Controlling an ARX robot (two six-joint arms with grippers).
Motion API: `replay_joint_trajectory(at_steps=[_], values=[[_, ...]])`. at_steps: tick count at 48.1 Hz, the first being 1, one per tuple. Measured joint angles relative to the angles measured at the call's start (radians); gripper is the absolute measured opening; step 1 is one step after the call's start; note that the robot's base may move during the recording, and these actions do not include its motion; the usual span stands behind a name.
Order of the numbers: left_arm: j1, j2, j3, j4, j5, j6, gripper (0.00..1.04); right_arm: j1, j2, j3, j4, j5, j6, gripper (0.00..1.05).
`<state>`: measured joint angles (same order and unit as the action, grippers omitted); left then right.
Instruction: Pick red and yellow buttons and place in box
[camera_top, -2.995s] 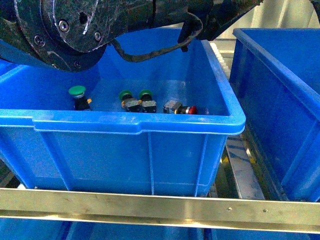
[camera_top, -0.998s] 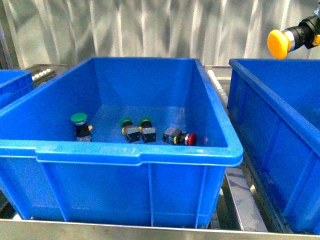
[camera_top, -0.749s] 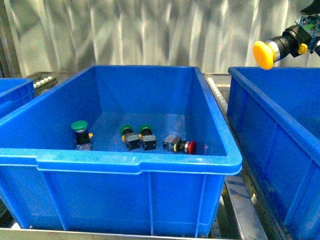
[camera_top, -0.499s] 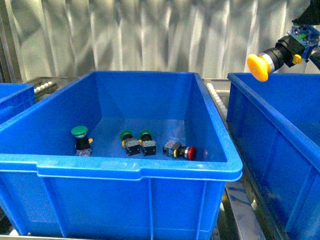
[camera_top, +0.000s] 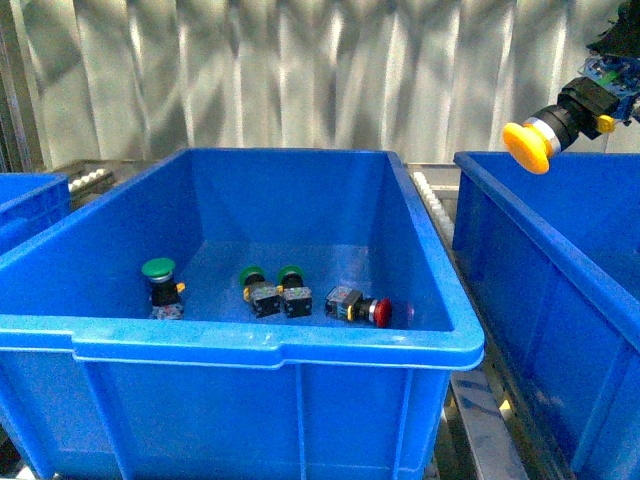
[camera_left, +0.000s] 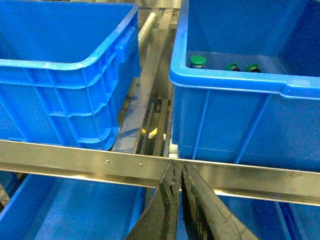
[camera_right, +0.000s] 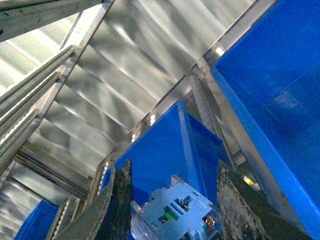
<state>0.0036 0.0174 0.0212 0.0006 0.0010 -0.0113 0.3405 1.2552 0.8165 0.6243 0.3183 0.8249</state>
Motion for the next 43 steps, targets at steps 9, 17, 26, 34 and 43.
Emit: replay_joint_trajectory(at_steps=[9, 17, 26, 34, 43], values=[[-0.001, 0.0, 0.0, 0.0, -0.001, 0.0, 0.29, 0.006, -0.018, -0.014, -0.004, 0.014, -0.032, 0.39], [-0.001, 0.0, 0.0, 0.0, -0.001, 0.0, 0.56, 0.005, -0.024, -0.029, -0.003, 0.03, -0.041, 0.39], [-0.001, 0.0, 0.0, 0.0, -0.001, 0.0, 0.89, 0.001, -0.034, -0.044, -0.003, 0.038, -0.04, 0.39], [-0.002, 0.0, 0.0, 0.0, -0.003, 0.002, 0.97, -0.031, -0.047, -0.058, -0.024, 0.05, 0.0, 0.39], [-0.002, 0.0, 0.0, 0.0, -0.002, 0.003, 0.97, -0.053, -0.069, -0.078, -0.03, 0.041, 0.023, 0.39]])
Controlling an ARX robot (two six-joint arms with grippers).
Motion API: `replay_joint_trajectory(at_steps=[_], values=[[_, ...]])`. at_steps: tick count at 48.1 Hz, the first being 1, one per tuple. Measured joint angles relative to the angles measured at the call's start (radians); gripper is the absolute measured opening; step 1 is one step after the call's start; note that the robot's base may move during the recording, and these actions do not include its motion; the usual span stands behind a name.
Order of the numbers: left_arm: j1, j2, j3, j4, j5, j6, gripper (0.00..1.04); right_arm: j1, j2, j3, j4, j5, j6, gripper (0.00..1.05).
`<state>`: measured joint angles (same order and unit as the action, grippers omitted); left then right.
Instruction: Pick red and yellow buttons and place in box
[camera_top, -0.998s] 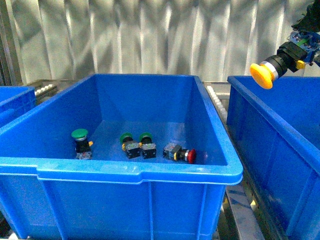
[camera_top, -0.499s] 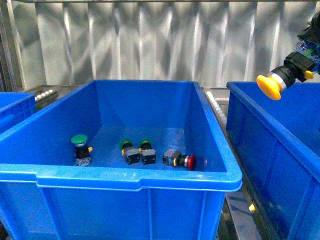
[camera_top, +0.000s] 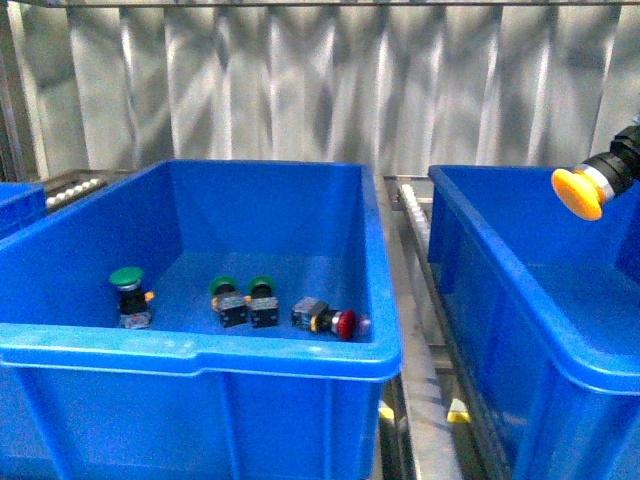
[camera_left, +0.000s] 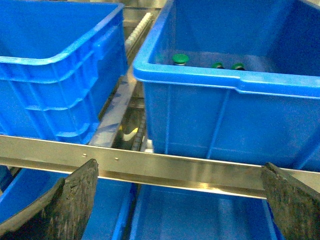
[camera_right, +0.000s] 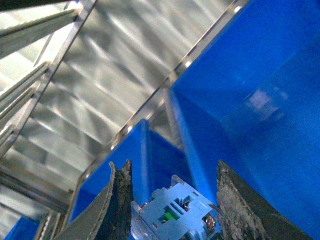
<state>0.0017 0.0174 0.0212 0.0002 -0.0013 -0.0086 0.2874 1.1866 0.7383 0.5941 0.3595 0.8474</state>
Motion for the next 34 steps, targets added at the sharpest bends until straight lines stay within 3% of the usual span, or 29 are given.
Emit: replay_joint_trajectory(at_steps=[34], values=[[0.0, 0.0, 0.0, 0.0, 0.001, 0.0, 0.97, -0.144, -0.067, -0.043, -0.006, -0.053, 0.031, 0.39]])
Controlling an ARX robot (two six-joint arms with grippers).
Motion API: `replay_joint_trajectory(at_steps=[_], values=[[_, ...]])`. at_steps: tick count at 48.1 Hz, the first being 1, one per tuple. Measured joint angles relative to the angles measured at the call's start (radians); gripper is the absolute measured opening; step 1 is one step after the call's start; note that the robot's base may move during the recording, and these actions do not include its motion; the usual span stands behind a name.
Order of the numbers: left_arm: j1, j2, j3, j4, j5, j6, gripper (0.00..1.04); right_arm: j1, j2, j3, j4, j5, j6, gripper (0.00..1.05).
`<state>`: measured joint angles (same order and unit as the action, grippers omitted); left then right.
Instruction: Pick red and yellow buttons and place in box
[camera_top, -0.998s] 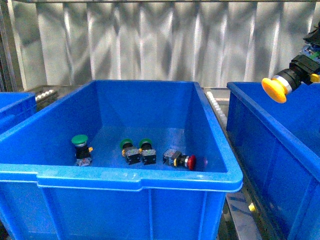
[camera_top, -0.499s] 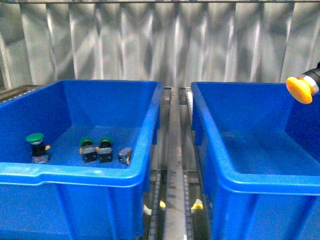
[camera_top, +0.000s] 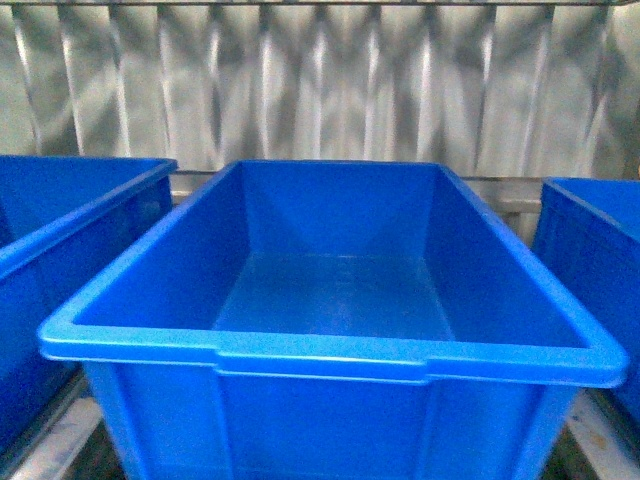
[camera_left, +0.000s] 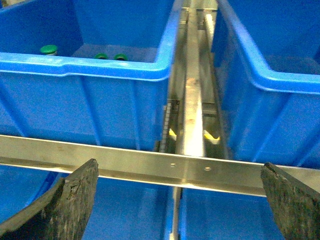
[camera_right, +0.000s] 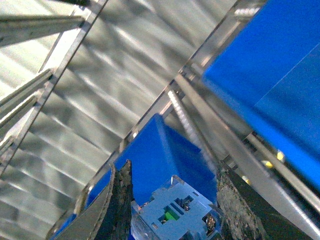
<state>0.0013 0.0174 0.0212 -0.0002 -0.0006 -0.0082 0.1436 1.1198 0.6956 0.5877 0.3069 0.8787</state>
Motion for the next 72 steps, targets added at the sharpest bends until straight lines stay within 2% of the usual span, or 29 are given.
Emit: replay_joint_trajectory(at_steps=[11, 17, 20, 24, 31, 42, 49, 54, 69, 72], values=[[0.0, -0.001, 0.0, -0.001, 0.005, 0.001, 0.97, -0.045, 0.006, -0.002, -0.014, 0.009, -0.024, 0.39], [0.0, -0.001, 0.0, -0.001, 0.003, 0.001, 0.97, -0.046, 0.035, 0.037, -0.031, -0.002, -0.13, 0.39], [0.0, -0.001, 0.0, -0.001, 0.003, 0.001, 0.97, -0.052, 0.079, 0.088, -0.066, -0.001, -0.228, 0.39], [0.0, -0.001, 0.0, -0.001, 0.0, 0.001, 0.97, -0.095, 0.19, 0.218, -0.195, -0.019, -0.382, 0.39], [0.0, -0.001, 0.0, -0.001, 0.0, 0.0, 0.97, -0.142, 0.326, 0.367, -0.294, -0.055, -0.549, 0.39], [0.0, -0.001, 0.0, -0.001, 0.0, 0.0, 0.97, -0.225, 0.581, 0.636, -0.54, -0.136, -0.719, 0.39], [0.0, -0.001, 0.0, -0.001, 0.0, 0.001, 0.97, -0.28, 0.773, 0.84, -0.706, -0.172, -0.761, 0.39], [0.0, -0.001, 0.0, -0.001, 0.0, 0.001, 0.97, -0.3, 0.851, 0.924, -0.763, -0.185, -0.768, 0.39], [0.0, -0.001, 0.0, -0.001, 0.0, 0.001, 0.97, -0.322, 1.006, 1.058, -0.805, -0.216, -0.8, 0.39], [0.0, -0.001, 0.0, -0.001, 0.0, 0.001, 0.97, -0.322, 1.015, 1.064, -0.801, -0.218, -0.813, 0.47]])
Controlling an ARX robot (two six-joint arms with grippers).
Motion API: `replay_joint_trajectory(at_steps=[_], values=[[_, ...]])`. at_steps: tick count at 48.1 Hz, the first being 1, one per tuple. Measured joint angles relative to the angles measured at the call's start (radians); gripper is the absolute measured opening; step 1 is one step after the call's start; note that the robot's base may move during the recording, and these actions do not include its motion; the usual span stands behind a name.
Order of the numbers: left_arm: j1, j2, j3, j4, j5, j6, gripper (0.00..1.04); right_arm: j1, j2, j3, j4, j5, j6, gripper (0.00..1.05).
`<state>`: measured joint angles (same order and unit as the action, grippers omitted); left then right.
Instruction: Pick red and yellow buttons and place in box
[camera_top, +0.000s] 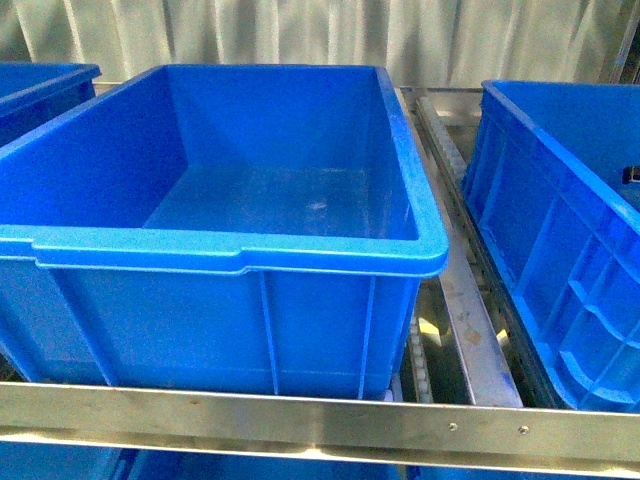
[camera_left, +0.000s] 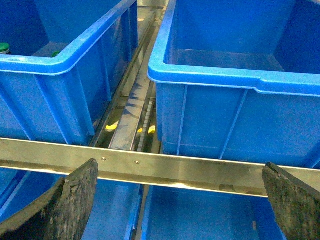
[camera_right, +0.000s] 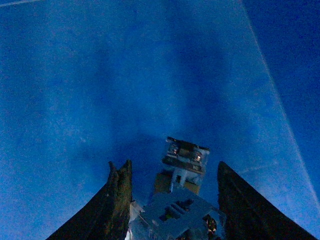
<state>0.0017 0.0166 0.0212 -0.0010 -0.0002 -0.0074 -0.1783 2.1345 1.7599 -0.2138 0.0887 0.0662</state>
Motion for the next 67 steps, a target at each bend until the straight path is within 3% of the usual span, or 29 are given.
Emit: replay_joint_trajectory(at_steps=[17, 46, 53, 56, 60, 62, 67], values=[[0.0, 0.0, 0.0, 0.0, 0.0, 0.0, 0.97, -0.001, -0.051, -0.144, 0.124, 0.012, 0.017, 1.03], [0.0, 0.0, 0.0, 0.0, 0.0, 0.0, 0.97, 0.035, -0.728, -0.657, 0.262, -0.162, 0.132, 1.02], [0.0, 0.0, 0.0, 0.0, 0.0, 0.0, 0.97, 0.055, -0.926, -0.888, 0.539, -0.201, 0.017, 0.81], [0.0, 0.0, 0.0, 0.0, 0.0, 0.0, 0.97, 0.066, -1.019, -0.98, 0.557, -0.198, -0.012, 0.72], [0.0, 0.0, 0.0, 0.0, 0.0, 0.0, 0.97, 0.093, -1.212, -1.169, 0.548, -0.166, -0.04, 0.53], [0.0, 0.0, 0.0, 0.0, 0.0, 0.0, 0.97, 0.135, -1.298, -1.261, 0.547, -0.103, -0.045, 0.43], [0.0, 0.0, 0.0, 0.0, 0.0, 0.0, 0.97, 0.174, -1.39, -1.387, 0.581, -0.099, -0.056, 0.2]])
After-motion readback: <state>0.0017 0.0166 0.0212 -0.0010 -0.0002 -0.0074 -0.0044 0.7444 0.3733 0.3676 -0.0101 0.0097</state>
